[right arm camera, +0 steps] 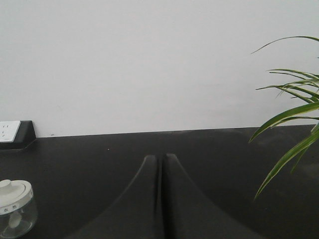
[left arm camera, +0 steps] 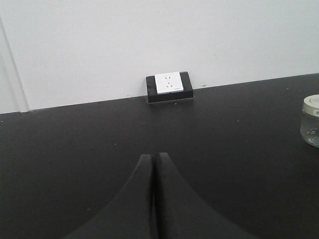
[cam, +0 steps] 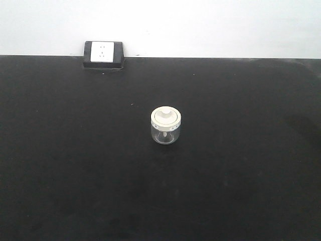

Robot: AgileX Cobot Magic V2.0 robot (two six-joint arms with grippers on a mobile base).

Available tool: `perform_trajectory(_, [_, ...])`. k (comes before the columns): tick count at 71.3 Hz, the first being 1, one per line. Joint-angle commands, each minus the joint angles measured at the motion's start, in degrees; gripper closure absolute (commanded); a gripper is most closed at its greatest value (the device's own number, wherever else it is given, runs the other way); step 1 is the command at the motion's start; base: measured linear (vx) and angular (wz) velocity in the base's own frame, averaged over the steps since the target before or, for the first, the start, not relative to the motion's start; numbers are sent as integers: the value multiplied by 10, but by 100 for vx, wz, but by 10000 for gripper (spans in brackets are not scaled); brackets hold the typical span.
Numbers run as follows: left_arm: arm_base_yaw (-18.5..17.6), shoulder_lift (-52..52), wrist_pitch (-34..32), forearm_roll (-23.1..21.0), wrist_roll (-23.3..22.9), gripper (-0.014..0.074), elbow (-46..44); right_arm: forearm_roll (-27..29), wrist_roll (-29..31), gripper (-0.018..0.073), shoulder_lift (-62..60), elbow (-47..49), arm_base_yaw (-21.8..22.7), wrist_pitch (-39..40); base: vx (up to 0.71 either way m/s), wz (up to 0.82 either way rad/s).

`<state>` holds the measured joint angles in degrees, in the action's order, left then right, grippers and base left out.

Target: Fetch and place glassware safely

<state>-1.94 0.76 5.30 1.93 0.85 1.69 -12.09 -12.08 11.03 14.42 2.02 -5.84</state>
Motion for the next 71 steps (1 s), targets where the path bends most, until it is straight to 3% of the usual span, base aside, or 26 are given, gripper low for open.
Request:
perform_trajectory(1, [-1, 6, -41, -2, -4, 603, 15, 107, 136, 563, 6, 15, 4, 27, 0, 0])
perform_trajectory(8, [-1, 6, -41, -2, -4, 603, 15, 168, 206, 563, 6, 13, 4, 14, 0, 0])
perform_trajectory(14, [-1, 6, -41, -2, -4, 603, 15, 190, 217, 563, 6, -3, 5, 16, 0, 0])
perform_trajectory(34, [-1, 6, -41, -2, -4, 603, 15, 132, 151, 563, -57, -84, 5, 27, 0, 0])
perform_trajectory(55, [-1, 6, -41, -2, -4, 603, 15, 133, 149, 563, -123, -171, 4, 43, 0, 0])
perform_trajectory(71, [-1, 6, -41, -2, -4, 603, 15, 130, 147, 563, -123, -171, 4, 28, 0, 0])
